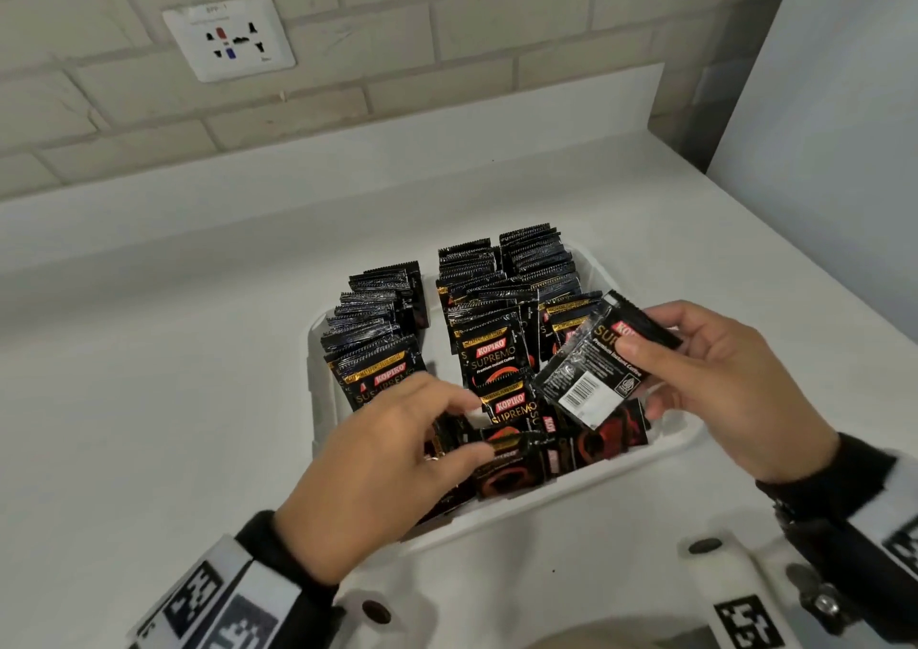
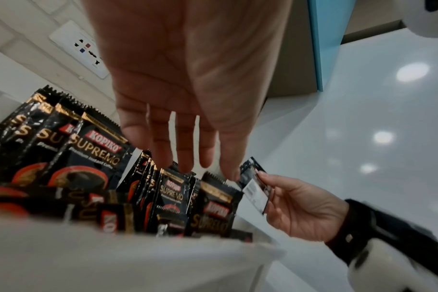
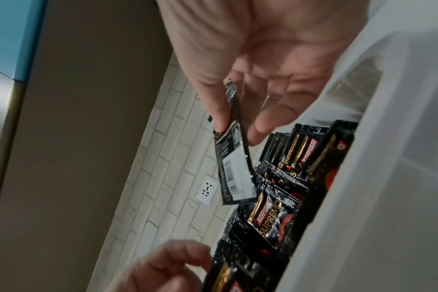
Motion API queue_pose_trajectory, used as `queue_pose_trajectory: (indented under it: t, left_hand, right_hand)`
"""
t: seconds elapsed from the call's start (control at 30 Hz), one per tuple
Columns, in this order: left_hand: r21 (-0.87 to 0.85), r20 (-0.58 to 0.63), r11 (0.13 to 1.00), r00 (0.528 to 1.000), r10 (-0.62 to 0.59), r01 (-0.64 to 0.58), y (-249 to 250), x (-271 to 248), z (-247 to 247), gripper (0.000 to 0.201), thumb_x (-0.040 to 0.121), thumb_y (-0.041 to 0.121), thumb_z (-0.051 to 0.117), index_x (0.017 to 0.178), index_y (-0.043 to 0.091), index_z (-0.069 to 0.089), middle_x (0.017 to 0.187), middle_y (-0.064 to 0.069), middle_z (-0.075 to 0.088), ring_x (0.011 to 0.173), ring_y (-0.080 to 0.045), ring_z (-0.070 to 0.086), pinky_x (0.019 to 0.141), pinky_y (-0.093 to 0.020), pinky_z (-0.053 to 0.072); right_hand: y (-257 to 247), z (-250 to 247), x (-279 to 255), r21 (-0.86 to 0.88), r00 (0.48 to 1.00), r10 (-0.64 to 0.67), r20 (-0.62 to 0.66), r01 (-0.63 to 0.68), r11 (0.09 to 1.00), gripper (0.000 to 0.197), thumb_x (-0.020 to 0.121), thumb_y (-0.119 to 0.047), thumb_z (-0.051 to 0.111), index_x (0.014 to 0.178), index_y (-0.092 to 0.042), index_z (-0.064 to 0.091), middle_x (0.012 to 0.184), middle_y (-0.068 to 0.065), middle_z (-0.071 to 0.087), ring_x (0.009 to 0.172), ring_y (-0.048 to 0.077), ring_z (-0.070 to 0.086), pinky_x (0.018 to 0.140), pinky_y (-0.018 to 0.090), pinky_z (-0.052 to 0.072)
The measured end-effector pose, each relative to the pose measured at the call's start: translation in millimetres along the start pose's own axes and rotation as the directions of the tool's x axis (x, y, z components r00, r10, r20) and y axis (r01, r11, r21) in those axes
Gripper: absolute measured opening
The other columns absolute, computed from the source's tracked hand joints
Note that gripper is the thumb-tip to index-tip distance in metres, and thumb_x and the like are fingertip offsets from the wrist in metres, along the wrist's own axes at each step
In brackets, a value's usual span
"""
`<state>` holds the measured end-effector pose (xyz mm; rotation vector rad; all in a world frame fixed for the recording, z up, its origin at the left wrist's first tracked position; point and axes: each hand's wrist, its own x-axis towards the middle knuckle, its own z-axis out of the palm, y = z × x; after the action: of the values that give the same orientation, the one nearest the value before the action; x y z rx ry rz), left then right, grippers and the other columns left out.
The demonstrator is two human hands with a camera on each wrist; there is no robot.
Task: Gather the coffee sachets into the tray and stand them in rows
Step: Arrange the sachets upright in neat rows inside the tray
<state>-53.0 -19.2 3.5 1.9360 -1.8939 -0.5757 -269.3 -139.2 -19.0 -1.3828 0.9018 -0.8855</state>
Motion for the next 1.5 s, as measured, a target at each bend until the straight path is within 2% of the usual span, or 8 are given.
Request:
queue_pose_trajectory:
  t: [0.1, 0.3, 0.47, 0.73, 1.03, 1.17, 1.27, 1.5]
  left_hand:
    - [-0.092, -0.064, 0.996, 0.998, -0.011, 0.005, 4.9, 5.3, -7.5, 0.028, 0.077, 0.048, 0.059, 0.104, 0.045, 0.051, 0.098, 0.029, 0.050, 0.092, 0.012, 0.045, 0.073, -0.008, 0.036]
    - [0.092, 0.163, 0.996, 0.987, 0.006, -0.021, 8.4, 18.1, 7.0, 0.046, 0.085, 0.045, 0.058, 0.129, 0.035, 0.047, 0.119, 0.022, 0.049, 0.105, 0.006, 0.042, 0.094, -0.014, 0.035]
    - [0.227, 0.228, 0.969, 0.972, 0.048, -0.101, 10.7, 38.2, 20.5, 0.054, 0.088, 0.042, 0.056, 0.138, 0.031, 0.037, 0.136, 0.013, 0.041, 0.122, -0.007, 0.034, 0.106, -0.023, 0.026]
    - [0.314, 0.325, 0.922, 0.938, 0.120, -0.226, 25.4, 53.6, 16.3, 0.055, 0.090, 0.039, 0.054, 0.140, 0.032, 0.031, 0.140, 0.015, 0.034, 0.105, -0.007, 0.025, 0.096, -0.019, 0.024]
    - [0.390, 0.379, 0.917, 0.923, -0.074, -0.087, 23.7, 65.6, 3.5, 0.065, 0.087, 0.039, 0.059, 0.142, 0.031, 0.026, 0.137, 0.010, 0.040, 0.118, -0.013, 0.032, 0.103, -0.030, 0.023]
    - [0.306, 0.449, 0.951, 0.875, -0.182, 0.041, 17.9, 71.5, 0.8, 0.066, 0.087, 0.026, 0.063, 0.141, 0.027, 0.027, 0.137, 0.005, 0.046, 0.121, -0.016, 0.045, 0.096, -0.026, 0.037]
    - [0.247, 0.475, 0.966, 0.860, -0.186, 0.073, 15.5, 73.7, 3.6, 0.066, 0.087, 0.019, 0.063, 0.141, 0.027, 0.027, 0.139, 0.002, 0.045, 0.120, -0.015, 0.047, 0.087, -0.020, 0.039]
    - [0.179, 0.528, 0.984, 0.843, -0.101, 0.007, 22.9, 84.2, 16.9, 0.061, 0.083, 0.016, 0.068, 0.135, 0.030, 0.038, 0.138, 0.004, 0.045, 0.121, -0.014, 0.046, 0.087, -0.020, 0.036]
  right_hand:
    - [-3.9, 3.5, -0.2, 0.004, 0.999, -0.012, -0.031, 0.012, 1.000, 0.010, 0.077, -0.011, 0.069, 0.083, -0.013, 0.062, 0.071, -0.003, 0.070, 0.050, 0.010, 0.059, 0.041, 0.020, 0.049]
    - [-17.1, -5.3, 3.6, 0.067, 0.986, -0.152, -0.072, 0.157, 0.985, 0.062, 0.032, -0.062, 0.082, 0.079, -0.030, 0.056, 0.077, 0.002, 0.069, 0.059, 0.013, 0.063, 0.045, 0.022, 0.052]
    - [-24.8, -25.1, -1.4, 0.047, 0.966, -0.246, -0.076, 0.250, 0.967, 0.033, 0.055, -0.039, 0.072, 0.087, -0.038, 0.061, 0.075, -0.003, 0.069, 0.063, 0.011, 0.065, 0.050, 0.022, 0.054]
    - [-21.4, -41.8, -13.6, 0.002, 0.968, -0.221, -0.119, 0.223, 0.975, 0.020, 0.067, -0.018, 0.065, 0.075, -0.036, 0.072, 0.075, -0.010, 0.065, 0.066, 0.010, 0.065, 0.055, 0.021, 0.056]
    - [-18.2, -47.6, -12.5, -0.077, 0.998, -0.069, 0.001, 0.069, 0.995, 0.068, 0.088, 0.015, 0.032, 0.078, -0.036, 0.075, 0.090, -0.006, 0.073, 0.083, 0.011, 0.067, 0.066, 0.021, 0.055]
    - [-19.8, -50.1, -10.2, -0.121, 0.977, -0.105, 0.186, 0.129, 0.984, 0.050, 0.058, -0.008, 0.057, 0.090, -0.045, 0.071, 0.098, -0.011, 0.072, 0.096, 0.008, 0.066, 0.083, 0.014, 0.049]
    - [-21.6, -51.3, -9.1, -0.171, 0.957, -0.112, 0.269, 0.161, 0.972, 0.047, 0.053, -0.070, 0.066, 0.093, -0.046, 0.070, 0.093, -0.013, 0.072, 0.089, 0.003, 0.066, 0.083, 0.013, 0.049]
    - [-17.9, -51.9, -5.2, -0.499, 0.942, -0.272, 0.197, 0.336, 0.799, 0.024, 0.065, -0.059, 0.058, 0.087, -0.052, 0.066, 0.068, -0.010, 0.053, 0.059, 0.003, 0.046, 0.060, 0.005, 0.034]
